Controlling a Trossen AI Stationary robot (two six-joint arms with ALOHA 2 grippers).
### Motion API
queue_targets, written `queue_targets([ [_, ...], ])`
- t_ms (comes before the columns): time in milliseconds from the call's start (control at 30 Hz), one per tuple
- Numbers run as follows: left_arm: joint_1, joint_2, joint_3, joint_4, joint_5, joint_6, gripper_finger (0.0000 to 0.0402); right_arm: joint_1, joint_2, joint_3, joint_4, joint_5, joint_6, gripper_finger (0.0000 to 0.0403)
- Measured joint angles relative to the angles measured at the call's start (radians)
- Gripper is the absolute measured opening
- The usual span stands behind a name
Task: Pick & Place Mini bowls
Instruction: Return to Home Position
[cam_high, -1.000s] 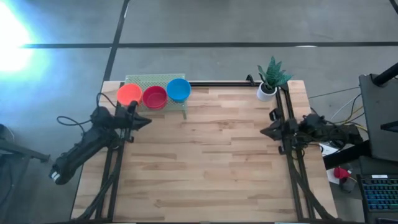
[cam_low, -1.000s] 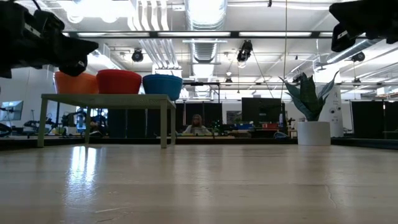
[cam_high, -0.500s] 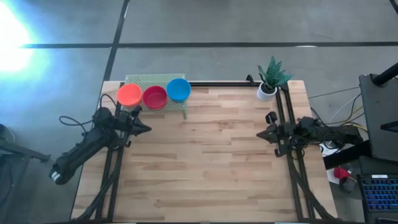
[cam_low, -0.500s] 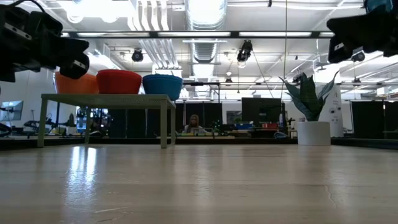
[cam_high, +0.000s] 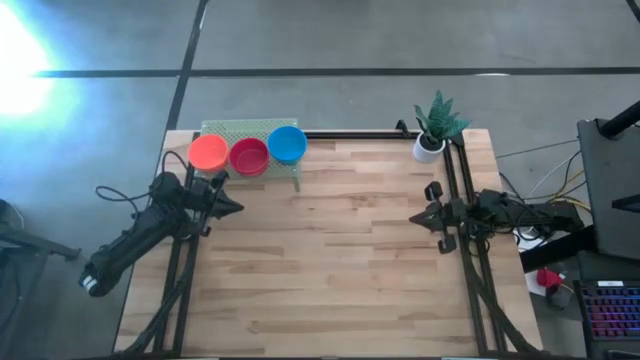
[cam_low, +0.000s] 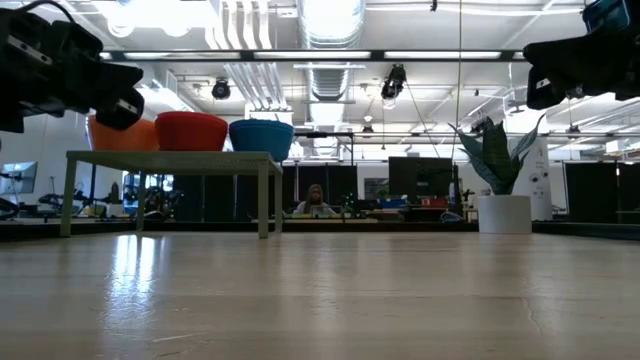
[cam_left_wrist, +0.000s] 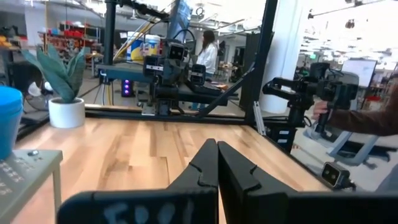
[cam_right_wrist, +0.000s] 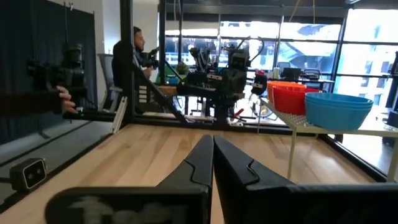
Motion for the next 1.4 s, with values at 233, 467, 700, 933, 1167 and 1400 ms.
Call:
queue_targets([
  [233, 0.0, 0.0, 0.0, -0.001, 0.0, -0.112, 0.0, 0.0, 0.002, 0.0, -0.008, 0.0, -0.006, 0.0008],
  [467, 0.0, 0.0, -0.001, 0.0, 0.0, -0.113, 0.0, 0.0, 0.002, 0.0, -0.008, 0.001, 0.034, 0.0008],
  [700, -0.008, 0.0, -0.001, 0.0, -0.003, -0.113, 0.0, 0.0, 0.002, 0.0, -0.008, 0.003, 0.053, 0.0008],
  [933, -0.145, 0.006, -0.002, -0.001, -0.009, -0.113, 0.0, 0.0, 0.002, 0.0, -0.007, 0.004, 0.076, 0.0008],
  [1167, -0.369, 0.006, -0.002, -0.002, -0.008, -0.113, 0.0, 0.0, 0.002, 0.0, -0.006, 0.004, 0.076, 0.0008],
  [1400, -0.447, 0.007, -0.002, -0.002, -0.008, -0.113, 0.0, 0.0, 0.002, 0.0, -0.006, 0.004, 0.076, 0.0008],
])
